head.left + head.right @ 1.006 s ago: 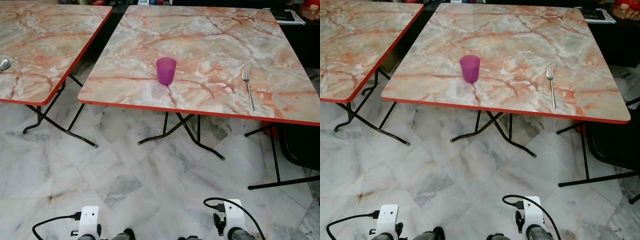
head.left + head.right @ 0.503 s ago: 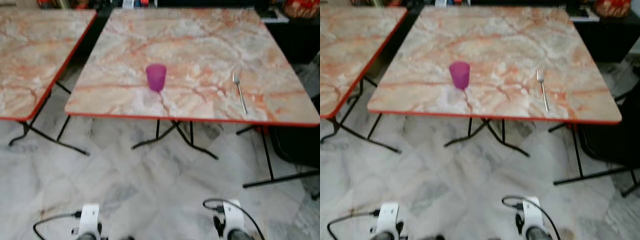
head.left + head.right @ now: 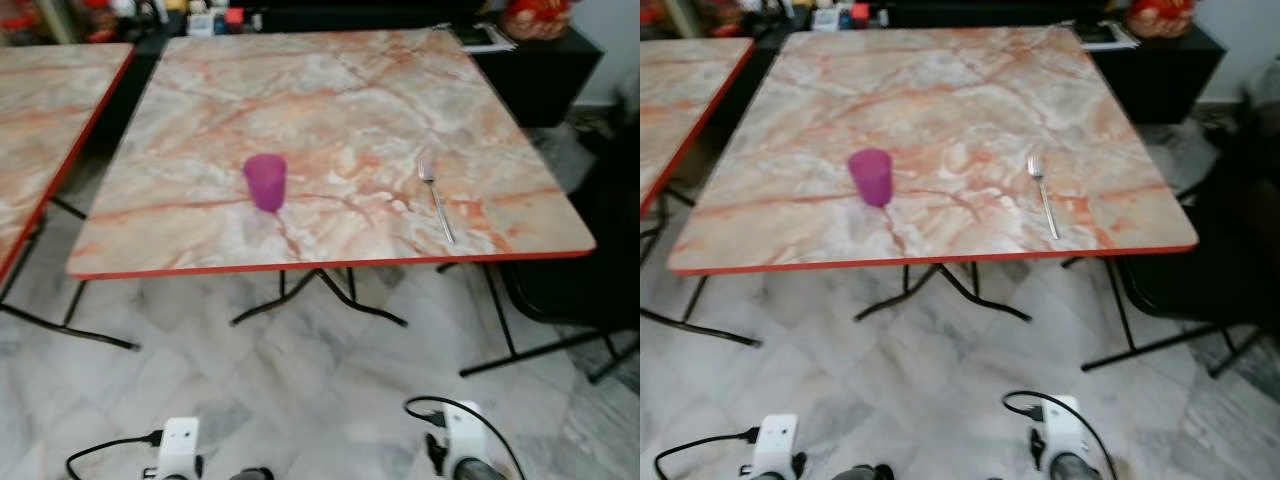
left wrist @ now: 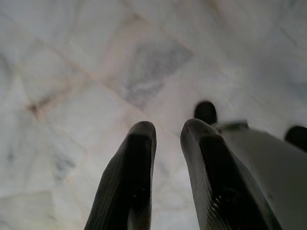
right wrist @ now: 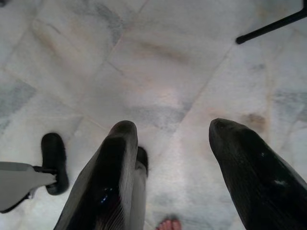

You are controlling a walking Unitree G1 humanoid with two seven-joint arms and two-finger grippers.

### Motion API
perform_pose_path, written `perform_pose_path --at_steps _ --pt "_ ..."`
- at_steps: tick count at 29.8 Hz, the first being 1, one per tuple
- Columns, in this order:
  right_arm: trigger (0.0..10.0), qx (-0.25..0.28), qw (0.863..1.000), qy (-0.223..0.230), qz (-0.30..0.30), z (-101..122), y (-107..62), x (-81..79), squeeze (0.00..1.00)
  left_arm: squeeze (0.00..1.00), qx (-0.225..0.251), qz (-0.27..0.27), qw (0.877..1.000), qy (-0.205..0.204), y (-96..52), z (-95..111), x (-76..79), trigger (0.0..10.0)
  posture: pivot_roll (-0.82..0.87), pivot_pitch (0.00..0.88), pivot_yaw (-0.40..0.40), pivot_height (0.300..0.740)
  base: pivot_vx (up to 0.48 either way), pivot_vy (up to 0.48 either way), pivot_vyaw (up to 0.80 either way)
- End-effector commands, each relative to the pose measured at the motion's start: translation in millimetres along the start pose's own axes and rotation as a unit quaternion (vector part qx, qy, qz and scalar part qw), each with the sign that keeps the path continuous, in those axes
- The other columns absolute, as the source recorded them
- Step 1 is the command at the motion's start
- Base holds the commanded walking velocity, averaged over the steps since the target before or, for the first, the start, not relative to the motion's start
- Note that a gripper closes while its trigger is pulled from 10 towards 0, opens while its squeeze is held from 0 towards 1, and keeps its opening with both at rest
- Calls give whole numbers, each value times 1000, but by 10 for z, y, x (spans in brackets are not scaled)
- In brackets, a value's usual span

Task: Setting the table

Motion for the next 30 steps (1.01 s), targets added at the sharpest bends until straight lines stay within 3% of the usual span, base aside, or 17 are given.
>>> perform_pose_path --at_steps 1,9,17,30 --pt "10000 -8 1000 5 -13 -78 -21 105 0 0 -18 -6 1000 -1 -21 -113 47 10000 -60 188 11 740 255 0 0" --pt "10000 3 1000 1 -4 -55 -22 78 0 0 -16 -9 1000 1 -14 -89 55 10000 -59 175 10 740 94 0 0" --pt "10000 13 1000 -2 -13 47 -11 154 0 0 -14 -9 1000 0 -8 -65 72 10000 -61 179 8 740 0 0 722" --pt "10000 28 999 13 -15 154 0 191 0 0 -16 -15 1000 1 -12 -79 115 10000 -67 191 7 740 44 0 0"
Point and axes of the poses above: a point about 5 cm out from each wrist's last joint towards the gripper, its own y axis pointing out of the wrist towards the gripper, its own z axis along the axis of the wrist's last joint, x = y × z, the point moved 5 cm from there along y, pointing out of the wrist towards the gripper, and after that the axes turned 4 degrees about y, right-handed, at the moved point
